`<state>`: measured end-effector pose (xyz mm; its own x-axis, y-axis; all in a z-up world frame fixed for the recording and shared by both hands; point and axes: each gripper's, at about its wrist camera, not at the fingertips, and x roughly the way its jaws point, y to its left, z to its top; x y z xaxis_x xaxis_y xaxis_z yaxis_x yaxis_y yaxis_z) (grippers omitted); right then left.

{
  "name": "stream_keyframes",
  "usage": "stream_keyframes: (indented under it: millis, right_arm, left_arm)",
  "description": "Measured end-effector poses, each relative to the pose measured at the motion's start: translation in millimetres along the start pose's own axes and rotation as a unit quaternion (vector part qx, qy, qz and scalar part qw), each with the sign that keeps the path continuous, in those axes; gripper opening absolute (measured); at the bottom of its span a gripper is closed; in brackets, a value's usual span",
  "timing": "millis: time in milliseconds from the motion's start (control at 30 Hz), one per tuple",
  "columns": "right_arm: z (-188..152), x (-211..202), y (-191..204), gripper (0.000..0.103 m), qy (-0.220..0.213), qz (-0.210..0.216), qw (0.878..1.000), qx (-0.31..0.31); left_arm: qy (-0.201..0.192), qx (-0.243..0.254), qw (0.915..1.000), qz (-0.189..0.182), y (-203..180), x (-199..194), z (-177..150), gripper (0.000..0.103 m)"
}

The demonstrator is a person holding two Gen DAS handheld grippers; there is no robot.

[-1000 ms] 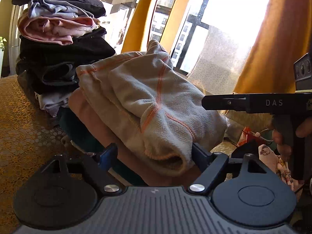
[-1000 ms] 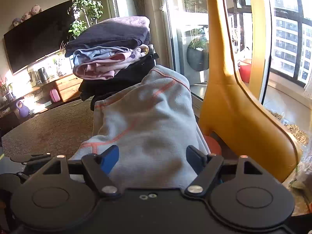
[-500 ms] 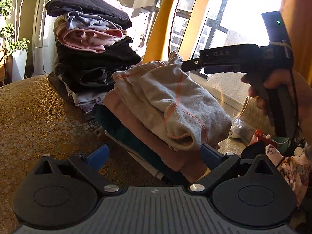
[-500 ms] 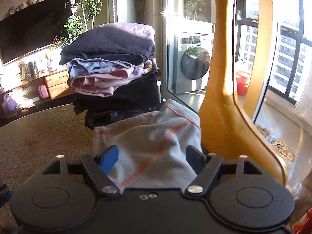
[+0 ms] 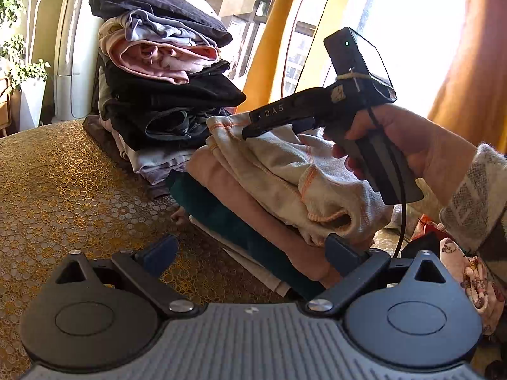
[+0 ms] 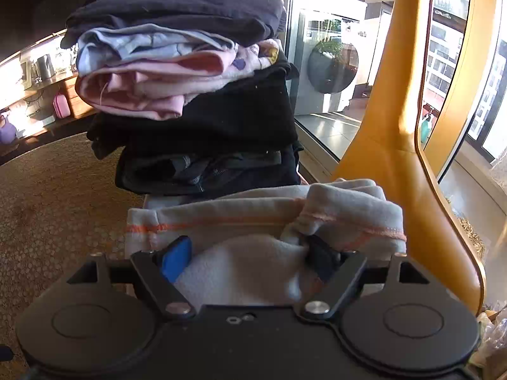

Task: Fold clothes

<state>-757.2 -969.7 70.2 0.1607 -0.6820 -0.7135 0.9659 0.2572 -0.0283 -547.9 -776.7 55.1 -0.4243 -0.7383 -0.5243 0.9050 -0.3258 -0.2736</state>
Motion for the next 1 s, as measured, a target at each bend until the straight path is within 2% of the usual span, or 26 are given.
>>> stream_keyframes:
  millis: [133, 233, 367, 467, 500, 567, 700, 900, 1000]
  right_arm:
    - [8.1, -45.6, -14.8, 0.103, -0.035, 0.037, 0.999, 0.017]
    - [16.6, -84.9, -36.9, 0.103, -0.056, 0.013, 0.998, 0.02]
    - [20.2, -99.7, -71.6, 0.103, -0.049, 0.001, 0.998, 0.041]
    - [17.4, -86.7, -86.2, 0.103, -0.031, 0.038, 0.997, 0.061]
    - [16.0, -80.5, -87.2, 0.103, -0.024, 0.051, 0.996, 0.063]
    - [12.8, -63.2, -82.4, 0.103, -0.011, 0.051, 0.997, 0.062]
    - [13.4, -30.4, -70.9, 0.103, 0.004, 0.064, 0.996, 0.063]
    - [42.4, -1.7, -43.7, 0.103, -0.003, 0.09, 0.994, 0.058]
    - [41.6, 12.6, -41.5, 0.103, 0.016, 0.079, 0.996, 0.049]
  left_arm:
    - [-0.022, 0.029, 0.9992, -0.017, -9.2, -0.5, 19.1, 0.1]
    - [-0.056, 0.052, 0.9954, -0.058, -24.1, 2.4, 49.7, 0.1]
    - [-0.094, 0.103, 0.983, -0.119, -56.5, 13.6, 76.4, 0.1]
    - [-0.073, 0.149, 0.9723, -0.165, -82.3, 34.4, 72.3, 0.1]
    - [-0.063, 0.162, 0.9705, -0.168, -89.0, 42.4, 67.1, 0.1]
    - [-0.038, 0.173, 0.9689, -0.173, -95.4, 58.6, 54.9, 0.1]
    - [0.007, 0.159, 0.9732, -0.166, -92.0, 83.8, 28.6, 0.1]
    - [0.007, 0.194, 0.9713, -0.137, -92.7, 91.5, 2.5, 0.101]
    - [0.006, 0.2, 0.9708, -0.132, -91.4, 93.9, -0.3, 0.101]
